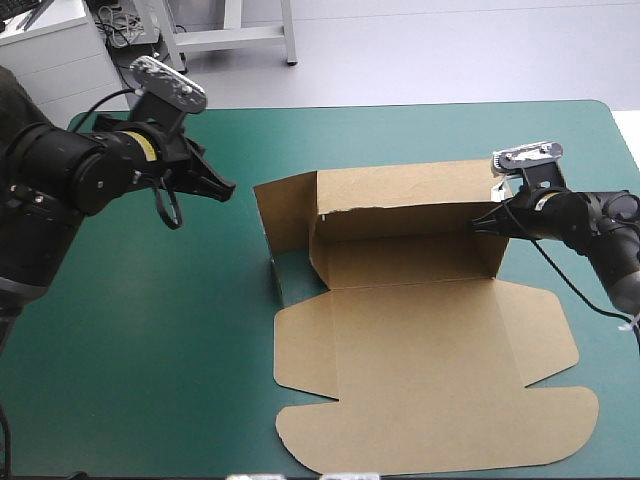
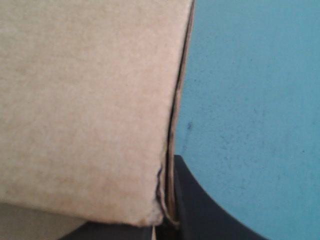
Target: Fold the box
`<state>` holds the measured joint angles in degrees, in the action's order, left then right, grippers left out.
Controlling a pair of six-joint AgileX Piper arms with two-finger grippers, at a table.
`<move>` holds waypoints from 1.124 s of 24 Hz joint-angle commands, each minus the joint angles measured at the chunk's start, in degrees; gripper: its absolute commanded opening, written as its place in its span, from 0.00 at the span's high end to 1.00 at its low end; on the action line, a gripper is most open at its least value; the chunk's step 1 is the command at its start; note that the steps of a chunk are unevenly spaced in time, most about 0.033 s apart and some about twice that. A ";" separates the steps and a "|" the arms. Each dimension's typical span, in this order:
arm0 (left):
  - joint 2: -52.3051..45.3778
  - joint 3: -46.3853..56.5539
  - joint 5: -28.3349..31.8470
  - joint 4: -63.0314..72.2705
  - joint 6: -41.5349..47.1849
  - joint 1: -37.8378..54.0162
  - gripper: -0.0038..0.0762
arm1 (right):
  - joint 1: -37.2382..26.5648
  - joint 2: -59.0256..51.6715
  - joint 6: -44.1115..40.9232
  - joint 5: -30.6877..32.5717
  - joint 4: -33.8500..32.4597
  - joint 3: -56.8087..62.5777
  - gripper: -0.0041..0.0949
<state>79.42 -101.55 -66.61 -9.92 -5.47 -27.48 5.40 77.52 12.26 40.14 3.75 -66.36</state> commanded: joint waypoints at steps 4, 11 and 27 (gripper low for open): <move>-8.61 3.77 5.67 -0.56 4.64 4.56 0.96 | -0.58 -1.67 0.30 -2.33 -0.52 -2.06 0.98; -25.78 33.26 13.50 -8.96 16.55 4.56 0.96 | -0.58 -1.67 0.58 -1.68 -0.52 -2.18 0.98; -34.51 44.16 14.17 -11.49 18.81 4.56 0.96 | -0.47 2.07 4.20 23.46 7.15 -18.57 0.98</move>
<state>45.19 -56.07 -55.96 -19.79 12.69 -22.87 5.40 79.71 16.72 60.53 9.88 -80.11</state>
